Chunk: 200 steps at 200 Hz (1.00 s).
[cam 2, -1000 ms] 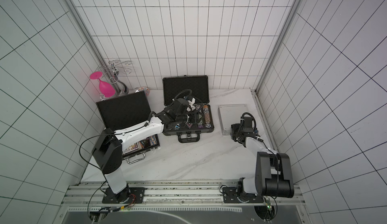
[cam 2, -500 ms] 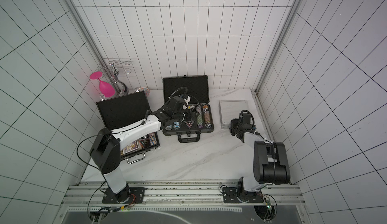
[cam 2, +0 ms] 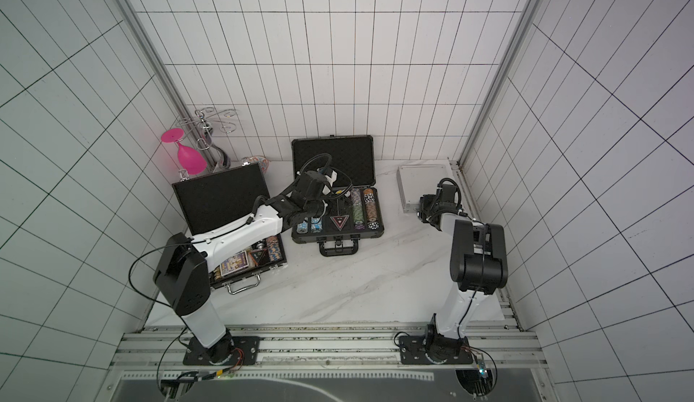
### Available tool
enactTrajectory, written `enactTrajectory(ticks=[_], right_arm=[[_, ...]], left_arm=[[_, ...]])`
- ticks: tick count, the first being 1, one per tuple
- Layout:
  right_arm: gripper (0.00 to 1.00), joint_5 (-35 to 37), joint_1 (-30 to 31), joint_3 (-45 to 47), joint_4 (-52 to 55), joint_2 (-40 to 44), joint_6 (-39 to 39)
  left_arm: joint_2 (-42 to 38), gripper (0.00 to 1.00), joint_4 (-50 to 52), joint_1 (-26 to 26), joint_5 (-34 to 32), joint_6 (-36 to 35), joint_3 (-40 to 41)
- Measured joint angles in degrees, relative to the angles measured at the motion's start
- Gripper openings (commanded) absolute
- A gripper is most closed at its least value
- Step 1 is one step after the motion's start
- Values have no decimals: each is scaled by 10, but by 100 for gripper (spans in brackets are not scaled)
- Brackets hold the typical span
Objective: Close the poker set cases
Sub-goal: Move the poker set case to the corner of the board.
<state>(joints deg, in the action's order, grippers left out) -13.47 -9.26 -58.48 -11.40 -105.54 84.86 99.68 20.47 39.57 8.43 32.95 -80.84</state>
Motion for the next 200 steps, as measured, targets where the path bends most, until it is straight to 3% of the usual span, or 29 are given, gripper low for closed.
enactTrajectory(ticks=[106, 154, 200], right_arm=[[36, -17, -19, -94, 14, -71, -40], [57, -7, -15, -93, 55, -49, -62], [60, -6, -14, -93, 93, 52, -141]], left_arm=[[-1, 57, 6, -15, -5, -4, -3], [0, 57, 7, -21, -8, -4, -5], [-1, 57, 13, -56, -21, -5, -6]])
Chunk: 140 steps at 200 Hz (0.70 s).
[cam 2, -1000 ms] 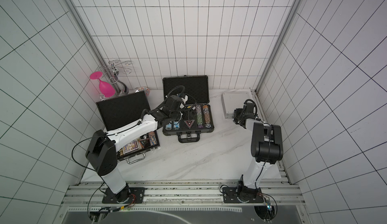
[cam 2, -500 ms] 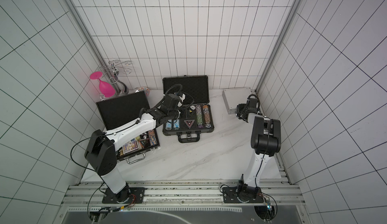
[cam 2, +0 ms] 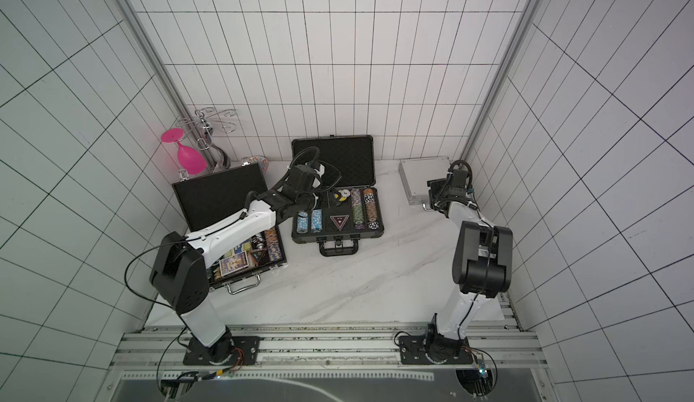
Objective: Close the poker set cases
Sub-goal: Move the poker set case to the corner of the board.
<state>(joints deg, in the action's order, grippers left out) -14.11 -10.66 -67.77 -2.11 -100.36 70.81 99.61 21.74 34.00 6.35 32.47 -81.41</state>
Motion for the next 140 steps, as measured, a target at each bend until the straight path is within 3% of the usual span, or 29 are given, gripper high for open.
enactTrajectory(ticks=[27, 73, 102, 140], right_arm=[[57, -28, 19, -7, -5, 25, -113], [58, -84, 118, -78, 50, -74, -325], [60, -91, 163, -108, 78, -107, -416], [60, -72, 176, -183, 94, -157, -493]], left_arm=[[-2, 57, 2, -34, -16, -4, 0], [-2, 57, 16, -103, -49, -17, 0], [20, 59, 22, -134, -72, -38, -6], [93, 60, 34, -156, -100, -78, -67]])
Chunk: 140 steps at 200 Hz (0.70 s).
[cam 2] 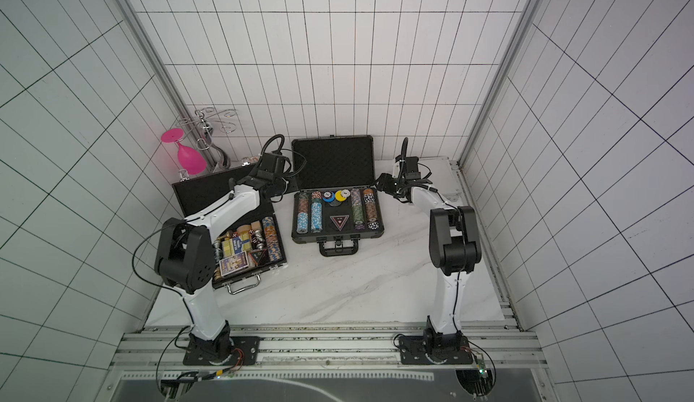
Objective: Close the poker set cases
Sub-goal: Move the poker set case to the corner of the board, then move the poker set case to the center of the board.
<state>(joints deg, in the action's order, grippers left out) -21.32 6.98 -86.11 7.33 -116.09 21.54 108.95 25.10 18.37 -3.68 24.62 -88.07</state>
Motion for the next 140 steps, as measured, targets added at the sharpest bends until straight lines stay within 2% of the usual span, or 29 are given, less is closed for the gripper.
enactTrajectory(ticks=[50, 140], right_arm=[[60, 26, 12, -55, -2, -67, -54], [59, 50, 29, -119, -13, -121, -81]], left_arm=[[83, 59, 20, -5, -34, -32, -75], [147, 50, 2, -24, -22, -60, -103]])
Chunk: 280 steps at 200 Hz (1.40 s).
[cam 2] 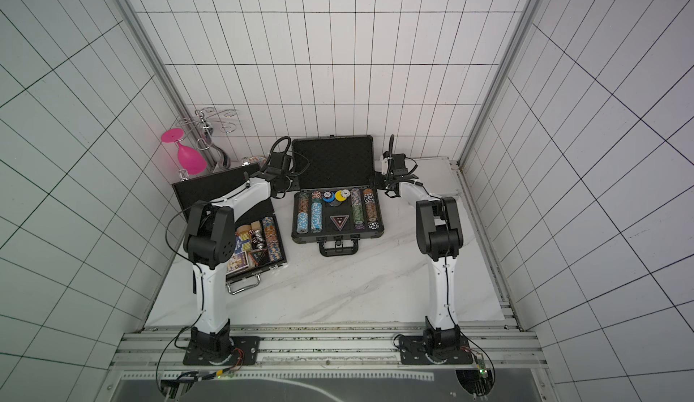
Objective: Close the poker set cases
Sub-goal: Move the poker set case to the center of the board.
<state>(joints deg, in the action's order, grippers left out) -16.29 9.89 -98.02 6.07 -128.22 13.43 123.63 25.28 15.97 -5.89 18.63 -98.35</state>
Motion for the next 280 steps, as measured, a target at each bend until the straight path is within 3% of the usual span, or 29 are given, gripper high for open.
enactTrajectory(ticks=[25, 64, 84, 131, 177, 280], right_arm=[[53, 4, 0, -13, -5, -12, -2], [28, -2, 0, -47, -12, -42, -12], [21, -8, 2, -47, -14, -42, -18], [13, 16, 3, -41, -11, -31, -45], [6, 36, 5, 25, -19, 18, -58], [5, 99, -10, 219, -5, 170, -62]], left_arm=[[14, 46, -3, 0, 8, -6, -19], [30, 27, -10, 0, 22, -15, -28], [35, 16, -10, -1, 28, -22, -28], [33, 8, -9, -11, 57, -29, -24], [-8, 4, -54, 0, 58, -30, 46], [-84, 3, -53, 72, 39, -4, 146]])
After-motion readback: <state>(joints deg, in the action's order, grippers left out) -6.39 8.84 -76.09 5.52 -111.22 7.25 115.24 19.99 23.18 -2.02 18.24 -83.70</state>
